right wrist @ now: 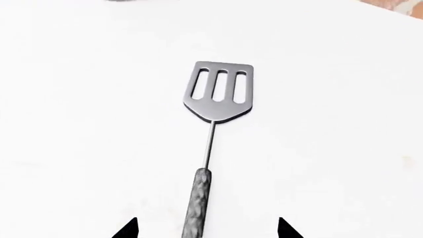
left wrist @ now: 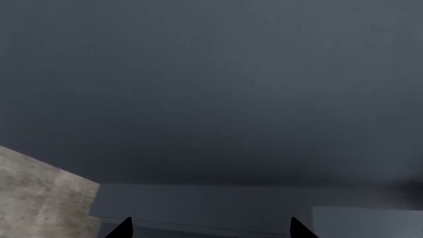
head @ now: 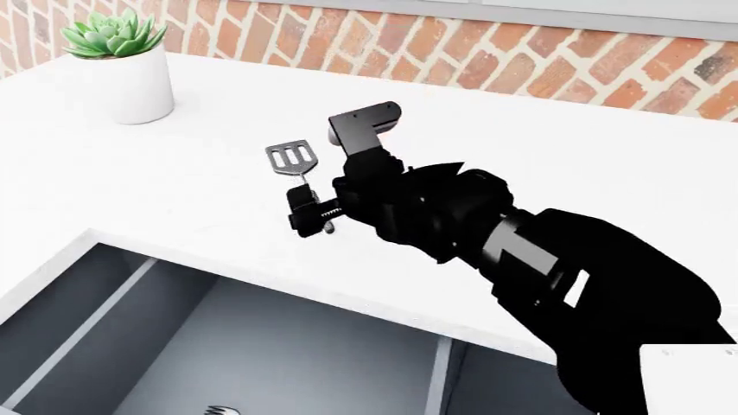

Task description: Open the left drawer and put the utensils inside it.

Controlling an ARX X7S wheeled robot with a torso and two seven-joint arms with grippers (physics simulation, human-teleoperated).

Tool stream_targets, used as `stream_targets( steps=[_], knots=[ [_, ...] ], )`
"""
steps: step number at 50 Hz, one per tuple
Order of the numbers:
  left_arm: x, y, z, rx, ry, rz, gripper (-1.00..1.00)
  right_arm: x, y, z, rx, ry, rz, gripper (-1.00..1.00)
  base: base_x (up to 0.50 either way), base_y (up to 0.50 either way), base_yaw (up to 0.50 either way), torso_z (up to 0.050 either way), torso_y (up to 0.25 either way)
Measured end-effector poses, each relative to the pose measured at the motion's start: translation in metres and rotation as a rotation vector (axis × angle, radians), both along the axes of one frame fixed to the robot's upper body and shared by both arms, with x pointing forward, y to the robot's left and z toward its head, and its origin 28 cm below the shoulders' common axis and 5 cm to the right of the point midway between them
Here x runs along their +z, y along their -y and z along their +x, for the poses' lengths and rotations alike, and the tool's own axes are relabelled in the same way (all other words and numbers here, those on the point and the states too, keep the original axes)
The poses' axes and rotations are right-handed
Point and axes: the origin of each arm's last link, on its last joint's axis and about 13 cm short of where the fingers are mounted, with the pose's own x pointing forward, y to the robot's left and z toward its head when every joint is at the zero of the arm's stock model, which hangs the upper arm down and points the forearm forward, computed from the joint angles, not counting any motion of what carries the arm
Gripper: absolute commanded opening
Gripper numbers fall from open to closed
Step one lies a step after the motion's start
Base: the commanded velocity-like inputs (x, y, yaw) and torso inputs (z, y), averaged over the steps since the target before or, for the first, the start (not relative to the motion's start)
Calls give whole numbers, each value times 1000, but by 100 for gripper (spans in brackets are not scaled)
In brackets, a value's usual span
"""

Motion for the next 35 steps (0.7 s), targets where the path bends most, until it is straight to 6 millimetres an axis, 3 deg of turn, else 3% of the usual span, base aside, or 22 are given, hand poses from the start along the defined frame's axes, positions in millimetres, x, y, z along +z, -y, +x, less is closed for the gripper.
stream_targets(
  steps=[5,15,35],
  knots=[
    [0,0,0,-2,-1,3,100,4,-2,-1,11,16,-5,100,0,0,0,0,-29],
    [-1,1,0,-7,-4,18,100,5,-4,-1,20,25,-3,100,0,0,0,0,-236],
    [0,0,0,-8,10,8,100,-1,-3,-2,85,20,-26,100,0,0,0,0,0]
  ],
)
